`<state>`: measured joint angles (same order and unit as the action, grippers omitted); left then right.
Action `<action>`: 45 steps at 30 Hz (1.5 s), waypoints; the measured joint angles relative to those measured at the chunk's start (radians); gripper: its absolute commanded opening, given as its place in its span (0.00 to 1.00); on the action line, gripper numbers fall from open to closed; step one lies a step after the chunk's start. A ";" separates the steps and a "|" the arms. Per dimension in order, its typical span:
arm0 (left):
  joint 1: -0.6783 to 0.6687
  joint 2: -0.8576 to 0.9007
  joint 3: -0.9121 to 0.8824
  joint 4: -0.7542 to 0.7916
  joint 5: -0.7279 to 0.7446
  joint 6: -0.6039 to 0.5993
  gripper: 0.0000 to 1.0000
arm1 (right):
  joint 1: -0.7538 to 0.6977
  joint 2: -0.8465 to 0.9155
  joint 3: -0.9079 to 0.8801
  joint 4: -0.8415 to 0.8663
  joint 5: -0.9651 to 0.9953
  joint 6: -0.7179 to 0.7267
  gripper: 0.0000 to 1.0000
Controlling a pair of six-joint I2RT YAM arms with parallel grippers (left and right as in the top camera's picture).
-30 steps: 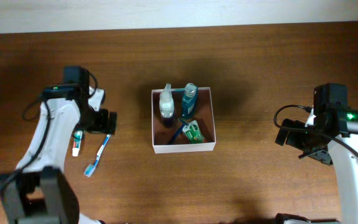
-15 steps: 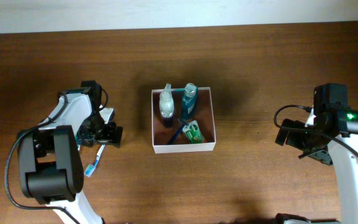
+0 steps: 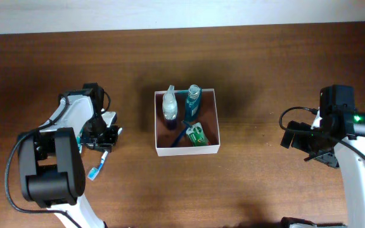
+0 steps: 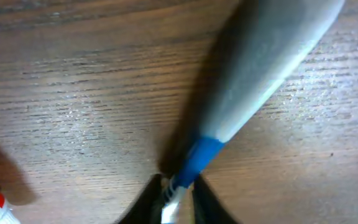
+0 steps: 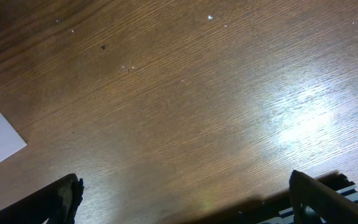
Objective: Pack container
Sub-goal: 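Grasp the blue-white toothbrush with the left gripper, then carry the toothbrush into the box and release it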
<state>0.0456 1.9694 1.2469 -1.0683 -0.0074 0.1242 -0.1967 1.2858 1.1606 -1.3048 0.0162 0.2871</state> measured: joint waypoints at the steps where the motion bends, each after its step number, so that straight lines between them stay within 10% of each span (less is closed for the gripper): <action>1: 0.000 0.000 0.000 0.000 0.001 -0.003 0.06 | 0.000 0.000 0.000 0.000 0.000 0.000 0.99; 15: -0.011 -0.027 0.066 -0.091 0.001 -0.016 0.01 | 0.000 0.000 0.000 0.000 0.000 -0.001 0.99; 28: -0.414 -0.591 0.144 0.048 0.023 0.084 0.01 | 0.000 0.000 0.000 0.000 0.000 -0.002 0.99; 42: -0.713 -0.365 0.145 0.162 0.086 0.426 0.01 | 0.000 0.000 0.000 0.000 0.000 -0.003 0.99; 45: -0.713 -0.299 0.145 0.168 0.085 0.436 0.24 | 0.000 0.000 0.000 0.000 0.000 -0.003 0.99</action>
<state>-0.6674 1.6703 1.3914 -0.9001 0.0776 0.5598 -0.1967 1.2858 1.1606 -1.3048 0.0162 0.2840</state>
